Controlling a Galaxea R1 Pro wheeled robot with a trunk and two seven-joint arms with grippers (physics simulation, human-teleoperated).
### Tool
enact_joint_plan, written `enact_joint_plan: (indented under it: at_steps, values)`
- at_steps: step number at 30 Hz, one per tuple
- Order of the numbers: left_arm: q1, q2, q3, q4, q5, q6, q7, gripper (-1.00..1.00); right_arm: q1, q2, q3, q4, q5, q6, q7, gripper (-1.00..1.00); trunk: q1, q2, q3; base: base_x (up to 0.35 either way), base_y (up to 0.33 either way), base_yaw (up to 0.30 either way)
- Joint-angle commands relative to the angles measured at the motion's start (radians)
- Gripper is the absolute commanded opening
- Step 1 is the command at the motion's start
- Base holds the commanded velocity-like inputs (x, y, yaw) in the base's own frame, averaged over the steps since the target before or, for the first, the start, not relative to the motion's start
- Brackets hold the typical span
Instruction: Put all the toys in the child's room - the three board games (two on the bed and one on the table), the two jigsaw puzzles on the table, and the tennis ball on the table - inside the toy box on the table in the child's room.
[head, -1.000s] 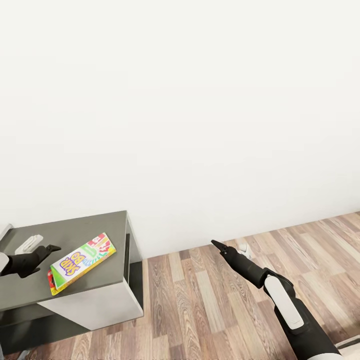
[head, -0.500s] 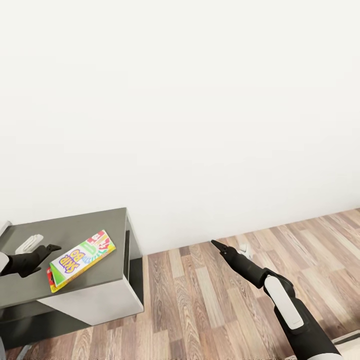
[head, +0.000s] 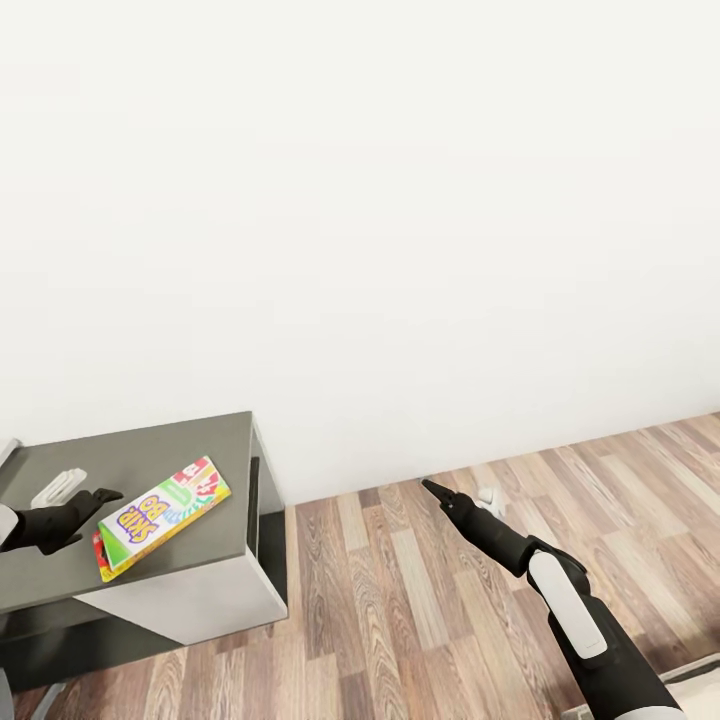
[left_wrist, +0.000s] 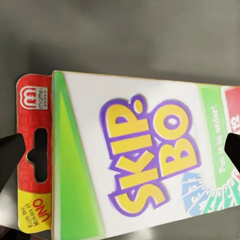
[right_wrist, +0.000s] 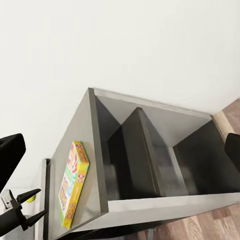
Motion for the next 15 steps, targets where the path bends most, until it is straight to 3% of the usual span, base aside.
enact_joint_plan:
  at_steps: [1, 15]
  values:
    - [-0.001, 0.000, 0.002, -0.001, 0.008, 0.007, 0.002, 1.00, -0.001, -0.001, 0.001, 0.000, -0.004, 0.003, 0.000, 1.00, 0.001, -0.002, -0.002, 0.000, 0.000, 0.000]
    - [-0.001, 0.000, 0.002, -0.001, 0.010, 0.008, 0.001, 1.00, 0.000, -0.001, 0.001, 0.001, -0.005, 0.004, -0.001, 1.00, 0.001, -0.002, -0.004, 0.000, 0.000, 0.000]
